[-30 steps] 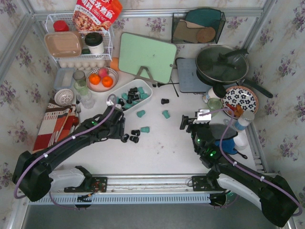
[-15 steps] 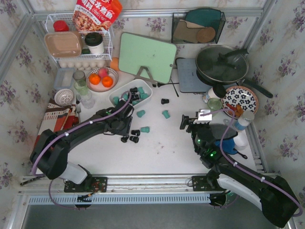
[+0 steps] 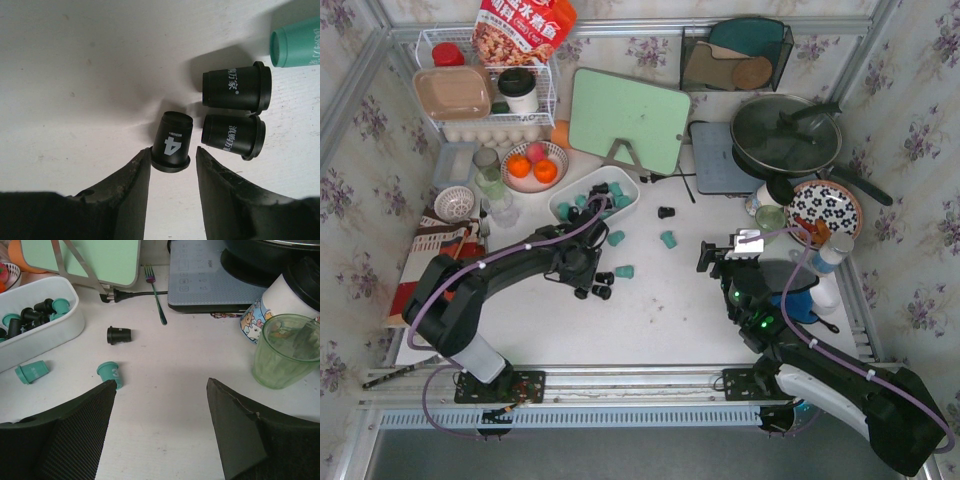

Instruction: Mix the coffee capsules in the storage basket

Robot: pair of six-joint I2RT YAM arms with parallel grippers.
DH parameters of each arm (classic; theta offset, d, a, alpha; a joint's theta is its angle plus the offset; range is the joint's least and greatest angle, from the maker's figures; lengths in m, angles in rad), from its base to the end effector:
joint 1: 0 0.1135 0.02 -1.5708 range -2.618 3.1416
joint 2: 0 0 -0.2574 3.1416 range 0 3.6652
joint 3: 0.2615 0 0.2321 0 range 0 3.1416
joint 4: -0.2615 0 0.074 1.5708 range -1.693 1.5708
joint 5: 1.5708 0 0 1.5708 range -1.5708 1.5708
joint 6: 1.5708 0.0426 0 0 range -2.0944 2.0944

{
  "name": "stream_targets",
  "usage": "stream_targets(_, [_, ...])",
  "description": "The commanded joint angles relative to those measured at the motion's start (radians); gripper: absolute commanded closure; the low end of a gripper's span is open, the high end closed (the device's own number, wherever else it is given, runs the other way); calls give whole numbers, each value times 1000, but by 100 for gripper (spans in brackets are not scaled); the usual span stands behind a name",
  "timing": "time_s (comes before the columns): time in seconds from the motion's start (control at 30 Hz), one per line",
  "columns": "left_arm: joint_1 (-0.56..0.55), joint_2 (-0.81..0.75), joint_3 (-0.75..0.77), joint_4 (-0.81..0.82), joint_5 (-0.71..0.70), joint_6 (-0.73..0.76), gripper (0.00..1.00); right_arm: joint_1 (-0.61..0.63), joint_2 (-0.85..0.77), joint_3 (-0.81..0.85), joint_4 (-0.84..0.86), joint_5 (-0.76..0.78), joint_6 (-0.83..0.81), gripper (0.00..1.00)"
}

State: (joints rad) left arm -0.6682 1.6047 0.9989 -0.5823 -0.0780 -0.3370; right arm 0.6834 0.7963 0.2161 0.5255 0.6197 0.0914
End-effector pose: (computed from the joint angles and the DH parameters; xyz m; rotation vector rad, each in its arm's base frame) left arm 0.2302 -0.1775 0.1844 0.4351 2.7302 -0.1635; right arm 0.1466 0.0875 0.2188 -0.0027 1.6161 0.0947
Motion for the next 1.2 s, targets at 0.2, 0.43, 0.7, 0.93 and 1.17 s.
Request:
stream_targets(0.2, [-1,72,25,1,-4,8,62,-1,4,3,24,-13,8,19])
stream_targets(0.43, [-1,114,34,0,-14,5,73,-2,4,5,23,-16,8,19])
stream_targets(0.7, [1,-41,102,17,-81,-12,79,-1,5,5,22,-19,11,20])
stream_targets(0.93, [46,-61,235,134,-192,68,78,-1,17,6,26,-22,12,20])
stream_targets(1.17, [157,138,396,269,-184,125,77,-1,45,6,38,-12,7,20])
